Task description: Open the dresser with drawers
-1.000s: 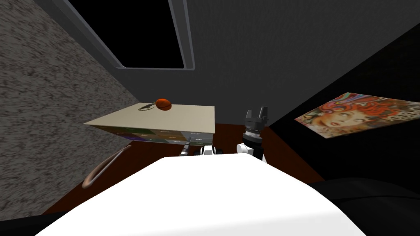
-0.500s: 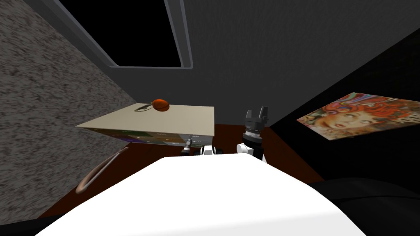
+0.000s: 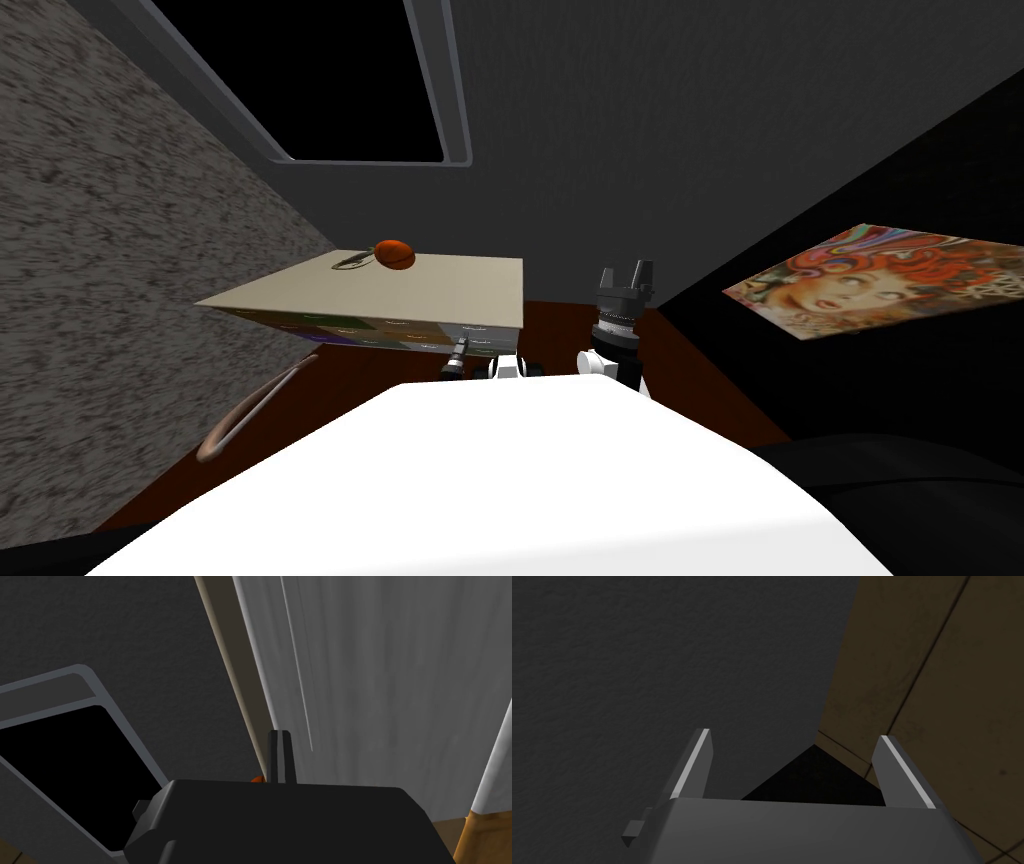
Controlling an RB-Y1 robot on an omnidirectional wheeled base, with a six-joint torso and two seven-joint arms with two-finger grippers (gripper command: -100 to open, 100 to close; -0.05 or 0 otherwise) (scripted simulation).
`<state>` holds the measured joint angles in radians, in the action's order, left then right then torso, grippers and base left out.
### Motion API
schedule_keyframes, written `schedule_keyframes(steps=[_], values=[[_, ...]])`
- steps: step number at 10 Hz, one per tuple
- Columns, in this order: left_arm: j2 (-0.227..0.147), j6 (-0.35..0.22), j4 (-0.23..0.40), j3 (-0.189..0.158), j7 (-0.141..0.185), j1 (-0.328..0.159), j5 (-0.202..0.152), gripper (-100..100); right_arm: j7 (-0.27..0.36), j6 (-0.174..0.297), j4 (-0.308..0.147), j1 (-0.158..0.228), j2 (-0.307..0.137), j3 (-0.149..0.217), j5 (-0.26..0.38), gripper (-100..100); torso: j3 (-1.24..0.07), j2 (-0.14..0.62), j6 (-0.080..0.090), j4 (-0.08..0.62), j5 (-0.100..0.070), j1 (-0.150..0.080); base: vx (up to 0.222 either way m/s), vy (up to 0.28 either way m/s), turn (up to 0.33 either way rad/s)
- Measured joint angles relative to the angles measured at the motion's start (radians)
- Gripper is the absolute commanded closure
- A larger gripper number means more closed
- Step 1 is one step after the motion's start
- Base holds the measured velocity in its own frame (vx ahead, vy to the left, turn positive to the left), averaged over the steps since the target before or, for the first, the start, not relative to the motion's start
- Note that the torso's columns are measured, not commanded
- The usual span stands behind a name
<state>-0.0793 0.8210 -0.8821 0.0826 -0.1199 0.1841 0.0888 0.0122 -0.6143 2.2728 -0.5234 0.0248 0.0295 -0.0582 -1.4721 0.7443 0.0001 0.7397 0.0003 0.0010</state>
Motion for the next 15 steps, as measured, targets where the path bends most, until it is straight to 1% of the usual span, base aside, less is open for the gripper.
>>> schedule_keyframes(steps=[2, 3, 4, 5, 8, 9, 10, 11, 12, 14, 15], values=[[-0.005, -0.012, -0.018, 0.004, 0.006, 0.005, 0.002, 100, 0.0, 0.0, 0.0, 0.0, 0.0, 0.0, 0.0, 0, -0.002, -0.003, 0.0, -0.001, 0.0, -0.002, -0.211, 0.013, 0.022], [-0.008, -0.018, -0.025, 0.006, 0.009, 0.007, 0.003, 100, 0.0, 0.0, 0.0, 0.0, 0.0, 0.0, 0.0, 0, -0.004, -0.006, 0.0, -0.002, 0.0, -0.001, -0.09, 0.009, 0.001], [-0.008, -0.019, -0.026, 0.006, 0.01, 0.008, 0.003, -100, 0.0, 0.0, 0.0, 0.0, 0.0, 0.0, 0.0, 0, -0.007, -0.013, 0.0, -0.003, 0.0, -0.001, 0.071, -0.029, -0.033], [-0.023, -0.016, -0.031, 0.006, 0.01, 0.011, 0.002, -100, 0.0, 0.0, 0.0, -0.001, 0.0, 0.0, 0.0, 0, -0.011, -0.019, 0.0, -0.005, -0.001, -0.003, 0.16, -0.024, -0.016], [-0.033, 0.004, -0.012, 0.002, 0.005, 0.007, -0.001, -100, 0.0, 0.0, 0.0, -0.001, 0.0, 0.0, 0.0, 0, -0.004, -0.007, 0.0, -0.002, 0.0, 0.0, 0.168, -0.007, -0.015], [-0.033, 0.009, -0.003, 0.001, 0.004, 0.005, -0.003, -100, 0.0, 0.0, 0.0, -0.001, 0.0, 0.0, 0.0, 0, -0.003, -0.005, 0.0, -0.001, 0.0, -0.001, 0.164, -0.018, -0.018], [-0.013, 0.012, 0.012, -0.002, 0.002, -0.001, -0.005, -100, 0.0, 0.0, 0.0, -0.001, 0.0, 0.0, 0.0, 0, -0.003, -0.004, 0.0, -0.001, 0.0, -0.002, 0.072, -0.011, -0.003], [-0.01, 0.013, 0.014, -0.002, 0.001, -0.002, -0.005, -100, 0.0, 0.0, 0.0, -0.001, 0.0, 0.0, 0.0, 0, -0.001, 0.0, 0.0, 0.0, 0.0, -0.001, 0.017, -0.002, 0.002], [-0.011, 0.013, 0.014, -0.002, 0.002, -0.002, -0.005, 100, 0.0, 0.0, 0.0, 0.0, 0.0, 0.0, 0.0, 0, 0.0, 0.0, 0.0, 0.0, 0.0, 0.0, 0.007, -0.002, 0.0], [-0.014, -0.001, 0.014, 0.0, 0.005, 0.007, -0.004, 100, 0.0, 0.0, 0.0, 0.0, 0.0, 0.0, 0.0, 0, 0.001, 0.006, -0.001, 0.006, -0.004, -0.004, -0.132, 0.012, 0.021], [-0.016, -0.003, 0.025, 0.0, 0.007, 0.003, -0.004, 100, 0.0, 0.0, 0.0, 0.0, 0.0, 0.0, 0.0, 0, 0.004, 0.01, 0.0, 0.009, -0.006, -0.007, -0.124, 0.005, 0.006]])
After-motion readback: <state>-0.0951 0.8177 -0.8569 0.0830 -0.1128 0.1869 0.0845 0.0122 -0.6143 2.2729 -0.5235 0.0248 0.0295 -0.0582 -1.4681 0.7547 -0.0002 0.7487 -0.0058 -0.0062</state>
